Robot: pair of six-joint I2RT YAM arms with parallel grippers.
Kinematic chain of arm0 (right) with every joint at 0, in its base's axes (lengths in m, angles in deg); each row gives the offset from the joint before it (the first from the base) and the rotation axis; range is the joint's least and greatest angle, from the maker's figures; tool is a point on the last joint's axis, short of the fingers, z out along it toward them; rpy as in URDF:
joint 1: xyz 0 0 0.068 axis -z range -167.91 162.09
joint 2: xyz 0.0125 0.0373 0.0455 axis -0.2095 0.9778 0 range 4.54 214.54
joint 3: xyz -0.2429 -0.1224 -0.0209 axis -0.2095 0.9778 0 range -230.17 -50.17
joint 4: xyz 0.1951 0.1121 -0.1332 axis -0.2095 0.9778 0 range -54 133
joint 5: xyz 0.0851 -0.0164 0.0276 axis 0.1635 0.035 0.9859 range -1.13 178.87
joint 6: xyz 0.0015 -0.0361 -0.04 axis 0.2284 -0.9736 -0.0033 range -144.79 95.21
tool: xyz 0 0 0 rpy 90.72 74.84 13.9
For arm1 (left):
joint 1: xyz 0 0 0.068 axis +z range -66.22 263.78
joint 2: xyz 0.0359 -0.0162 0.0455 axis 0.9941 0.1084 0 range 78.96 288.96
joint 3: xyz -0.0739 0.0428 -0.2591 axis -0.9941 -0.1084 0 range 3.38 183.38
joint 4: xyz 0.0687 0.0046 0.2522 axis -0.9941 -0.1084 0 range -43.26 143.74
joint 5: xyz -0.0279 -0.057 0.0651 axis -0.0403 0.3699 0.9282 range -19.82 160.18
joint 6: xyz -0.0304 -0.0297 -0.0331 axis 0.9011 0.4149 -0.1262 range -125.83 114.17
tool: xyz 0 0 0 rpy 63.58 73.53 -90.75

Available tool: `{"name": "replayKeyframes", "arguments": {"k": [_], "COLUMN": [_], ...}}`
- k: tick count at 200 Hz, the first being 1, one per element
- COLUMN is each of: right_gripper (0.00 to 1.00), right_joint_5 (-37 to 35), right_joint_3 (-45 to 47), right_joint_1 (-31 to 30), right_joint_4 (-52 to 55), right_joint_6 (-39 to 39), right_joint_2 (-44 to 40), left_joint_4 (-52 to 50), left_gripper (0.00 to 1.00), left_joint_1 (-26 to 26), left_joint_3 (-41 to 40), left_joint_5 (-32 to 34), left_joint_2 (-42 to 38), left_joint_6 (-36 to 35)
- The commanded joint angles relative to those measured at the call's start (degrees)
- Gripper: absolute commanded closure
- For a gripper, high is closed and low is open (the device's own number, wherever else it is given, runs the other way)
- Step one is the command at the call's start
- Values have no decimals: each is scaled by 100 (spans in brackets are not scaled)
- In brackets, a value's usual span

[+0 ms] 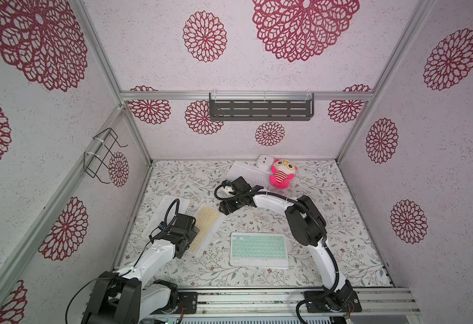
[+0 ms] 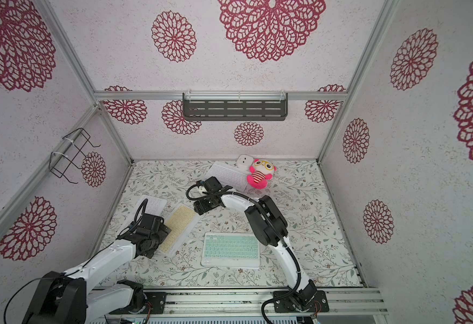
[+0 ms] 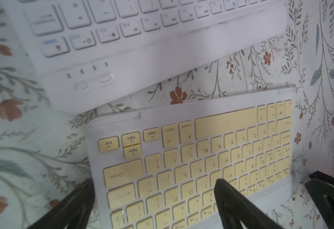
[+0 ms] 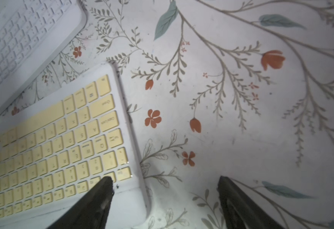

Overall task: Stack the numeric keypads
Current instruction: Move the numeric keypad to the center of the board.

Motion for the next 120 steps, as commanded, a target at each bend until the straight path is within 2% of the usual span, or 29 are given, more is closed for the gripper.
{"name": "replayKeyframes", "arguments": {"k": [1,43,87,120], "right_gripper": [13,13,13,13], "right_joint_5": [428,405,-14,-520], "right_joint_3": [231,1092,2369,3374], "right_joint_1": [-79,-48,94,248], "right_joint_4": [115,-99,-419,-663], "right_joint_6": [130,368,837,1162], "right_joint_2": [-91,-639,-1464,-2259], "left_joint_4": [357,1115,688,860], "left_gripper": [3,2,2,2], "left_joint_1": [40,-184,-848,-1355], "left_joint_3": [237,1032,2561,3327], "left_joint_5": [-528,-1284,-1380,-1811], "left_joint_2": [580,1760,3080,3933], "left_joint_6": [-528,-1347,-2068,-2080]}}
